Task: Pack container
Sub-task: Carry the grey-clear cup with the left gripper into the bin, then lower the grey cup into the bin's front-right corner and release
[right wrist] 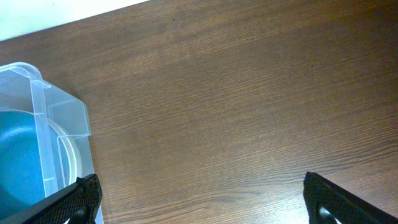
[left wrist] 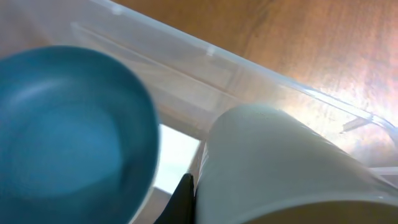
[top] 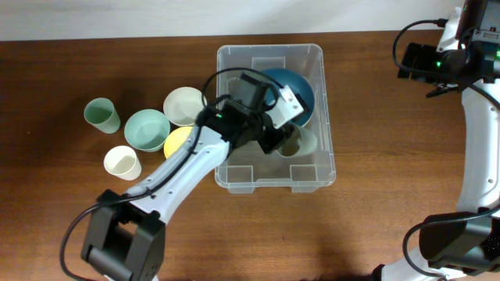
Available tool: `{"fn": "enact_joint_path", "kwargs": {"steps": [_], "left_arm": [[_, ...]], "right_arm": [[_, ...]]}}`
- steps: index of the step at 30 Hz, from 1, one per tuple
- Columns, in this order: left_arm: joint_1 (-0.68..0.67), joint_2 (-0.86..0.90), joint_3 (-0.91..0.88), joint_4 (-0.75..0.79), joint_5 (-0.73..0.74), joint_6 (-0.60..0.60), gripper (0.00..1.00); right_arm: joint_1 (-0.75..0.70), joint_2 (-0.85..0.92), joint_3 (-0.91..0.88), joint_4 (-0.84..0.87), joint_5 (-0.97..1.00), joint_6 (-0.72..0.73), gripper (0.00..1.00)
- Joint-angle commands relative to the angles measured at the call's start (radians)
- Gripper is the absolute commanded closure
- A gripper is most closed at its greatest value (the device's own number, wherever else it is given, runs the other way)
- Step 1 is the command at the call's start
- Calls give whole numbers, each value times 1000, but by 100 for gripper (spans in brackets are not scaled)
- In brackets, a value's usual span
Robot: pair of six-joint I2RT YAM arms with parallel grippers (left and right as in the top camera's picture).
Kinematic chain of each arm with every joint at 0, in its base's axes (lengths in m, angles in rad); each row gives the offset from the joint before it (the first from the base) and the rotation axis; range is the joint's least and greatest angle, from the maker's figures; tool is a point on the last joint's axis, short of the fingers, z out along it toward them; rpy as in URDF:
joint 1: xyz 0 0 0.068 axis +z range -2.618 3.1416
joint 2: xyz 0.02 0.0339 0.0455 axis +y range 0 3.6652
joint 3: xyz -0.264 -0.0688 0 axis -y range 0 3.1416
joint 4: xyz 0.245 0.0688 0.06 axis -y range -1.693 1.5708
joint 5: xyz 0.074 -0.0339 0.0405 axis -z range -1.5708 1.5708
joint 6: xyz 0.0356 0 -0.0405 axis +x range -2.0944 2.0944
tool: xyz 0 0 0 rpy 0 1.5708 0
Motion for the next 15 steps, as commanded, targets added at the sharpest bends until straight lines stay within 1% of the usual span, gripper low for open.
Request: {"fn": "enact_joint_path", "kwargs": {"steps": [1, 7, 15], "left_arm": [[-36, 19, 11, -2, -28, 20, 99], [-94, 19, 11, -16, -186, 20, 99], [-158, 21, 9, -30, -258, 20, 99]], "right_arm": [[-3, -4, 3, 2, 6, 8, 1], [-3, -4, 3, 2, 6, 8, 1], [-3, -4, 3, 2, 6, 8, 1]]}}
